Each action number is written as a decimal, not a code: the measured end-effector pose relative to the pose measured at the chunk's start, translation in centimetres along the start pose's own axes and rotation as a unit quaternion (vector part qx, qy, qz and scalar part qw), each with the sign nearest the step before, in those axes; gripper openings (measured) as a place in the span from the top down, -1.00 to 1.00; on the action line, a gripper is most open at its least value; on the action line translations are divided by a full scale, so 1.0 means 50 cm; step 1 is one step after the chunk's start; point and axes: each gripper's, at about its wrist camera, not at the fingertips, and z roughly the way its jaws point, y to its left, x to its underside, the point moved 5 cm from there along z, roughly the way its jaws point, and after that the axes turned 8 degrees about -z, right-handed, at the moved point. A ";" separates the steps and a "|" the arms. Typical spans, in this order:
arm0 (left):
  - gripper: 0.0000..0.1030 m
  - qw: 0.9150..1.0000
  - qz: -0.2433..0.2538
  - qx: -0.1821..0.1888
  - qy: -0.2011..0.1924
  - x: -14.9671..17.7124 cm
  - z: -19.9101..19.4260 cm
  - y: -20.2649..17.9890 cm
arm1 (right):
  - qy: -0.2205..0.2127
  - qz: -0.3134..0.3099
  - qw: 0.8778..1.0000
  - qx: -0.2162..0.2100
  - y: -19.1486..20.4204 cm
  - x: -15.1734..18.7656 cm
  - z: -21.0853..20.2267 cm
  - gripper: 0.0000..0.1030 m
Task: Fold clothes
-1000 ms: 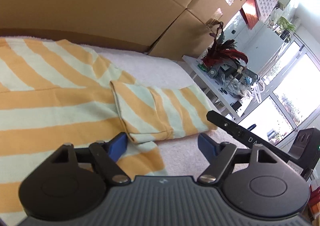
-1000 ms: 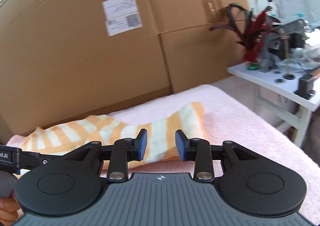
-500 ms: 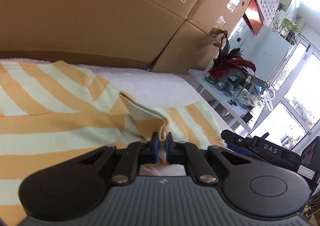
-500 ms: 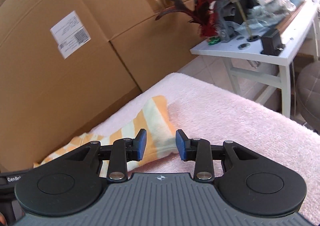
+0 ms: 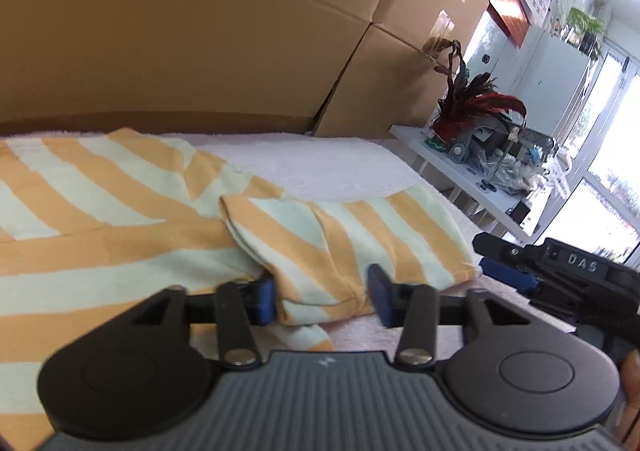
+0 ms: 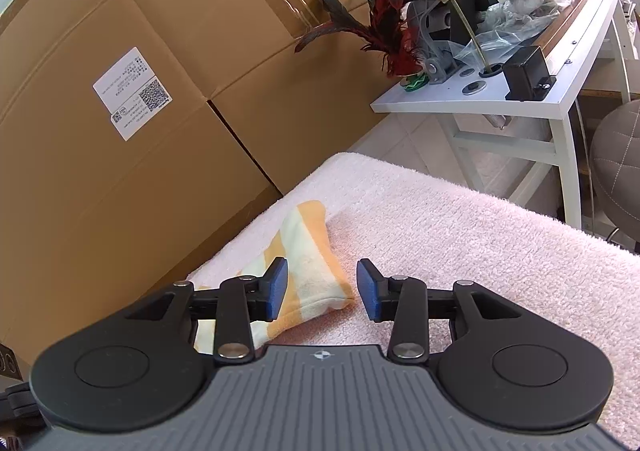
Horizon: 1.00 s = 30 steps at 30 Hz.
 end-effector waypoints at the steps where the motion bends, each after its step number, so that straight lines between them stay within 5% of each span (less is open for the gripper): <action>1: 0.98 1.000 -0.005 0.002 -0.001 -0.002 0.001 0.001 | -0.001 0.001 1.000 -0.001 -0.001 0.000 0.000 0.19; 11: 0.99 0.994 -0.032 0.013 -0.102 -0.142 -0.046 -0.019 | -0.051 0.028 0.998 -0.028 -0.011 -0.011 -0.030 0.17; 19: 0.99 0.984 -0.012 -0.017 -0.179 -0.284 -0.156 -0.005 | -0.039 0.066 0.997 -0.031 -0.028 -0.011 -0.025 0.09; 30: 0.99 0.966 -0.018 -0.093 -0.241 -0.354 -0.354 0.125 | -0.012 0.059 0.997 -0.049 -0.018 -0.007 -0.012 0.09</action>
